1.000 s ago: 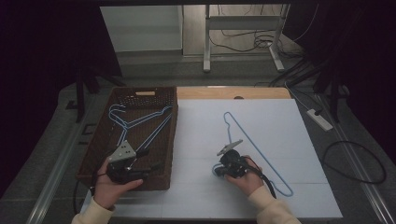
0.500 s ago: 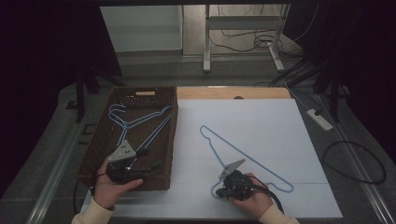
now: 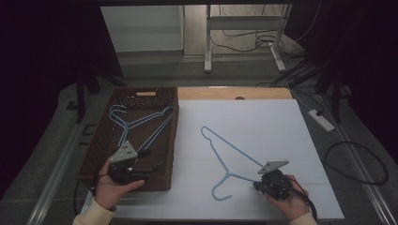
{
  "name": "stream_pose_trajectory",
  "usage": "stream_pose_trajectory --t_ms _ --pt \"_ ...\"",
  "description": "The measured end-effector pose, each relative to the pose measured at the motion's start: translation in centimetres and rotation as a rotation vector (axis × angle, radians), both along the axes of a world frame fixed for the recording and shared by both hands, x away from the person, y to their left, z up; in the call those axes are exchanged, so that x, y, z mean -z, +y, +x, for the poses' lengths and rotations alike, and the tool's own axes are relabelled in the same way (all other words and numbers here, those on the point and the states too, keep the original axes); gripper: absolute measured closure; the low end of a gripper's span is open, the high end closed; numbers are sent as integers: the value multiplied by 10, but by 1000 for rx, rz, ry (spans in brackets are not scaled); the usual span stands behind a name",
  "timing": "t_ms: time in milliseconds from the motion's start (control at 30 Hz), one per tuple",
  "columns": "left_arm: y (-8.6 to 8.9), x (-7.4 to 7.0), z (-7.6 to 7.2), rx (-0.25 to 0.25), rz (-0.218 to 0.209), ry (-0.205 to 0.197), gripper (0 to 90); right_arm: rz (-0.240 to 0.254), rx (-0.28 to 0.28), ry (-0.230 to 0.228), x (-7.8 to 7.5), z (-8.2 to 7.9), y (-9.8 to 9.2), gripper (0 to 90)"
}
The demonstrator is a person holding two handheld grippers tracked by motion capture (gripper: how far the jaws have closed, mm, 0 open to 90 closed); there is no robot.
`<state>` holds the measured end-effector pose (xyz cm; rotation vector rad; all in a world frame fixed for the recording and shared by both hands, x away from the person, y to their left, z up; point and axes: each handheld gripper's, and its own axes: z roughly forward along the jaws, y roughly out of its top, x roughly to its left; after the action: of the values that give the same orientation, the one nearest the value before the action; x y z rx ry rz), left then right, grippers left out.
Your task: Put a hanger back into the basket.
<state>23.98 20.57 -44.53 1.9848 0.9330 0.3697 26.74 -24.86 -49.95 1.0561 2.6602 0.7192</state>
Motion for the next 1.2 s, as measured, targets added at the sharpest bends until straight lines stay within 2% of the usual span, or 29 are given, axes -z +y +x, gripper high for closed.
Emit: stream_pose_trajectory --t_ms 133,200,267,333,567,833,933,1000,1067,1200 --pt "-1 0 0 0 2 0 344 -37 21 -16 2 2 -7 900" --pt "-1 0 0 1 2 1 344 -32 29 -15 3 5 -10 900" --pt "0 0 0 0 1 1 344 -50 36 -31 3 8 -12 900" --pt "0 0 0 -2 0 0 344 -39 46 -32 3 11 -14 900" --pt "0 0 0 1 2 -1 344 -41 87 -55 4 35 -25 900" --pt "0 1 0 0 4 0 344 -40 165 -71 2 78 -34 900" --pt "0 1 1 0 5 1 344 -37 179 -82 2 83 -33 900" --pt "0 1 1 0 4 2 344 6 160 -86 -1 81 -26 900" --pt "0 1 1 -1 5 2 344 19 114 -89 -5 75 -11 900" --pt "-1 2 1 2 7 4 344 68 -10 -76 -12 59 35 900"
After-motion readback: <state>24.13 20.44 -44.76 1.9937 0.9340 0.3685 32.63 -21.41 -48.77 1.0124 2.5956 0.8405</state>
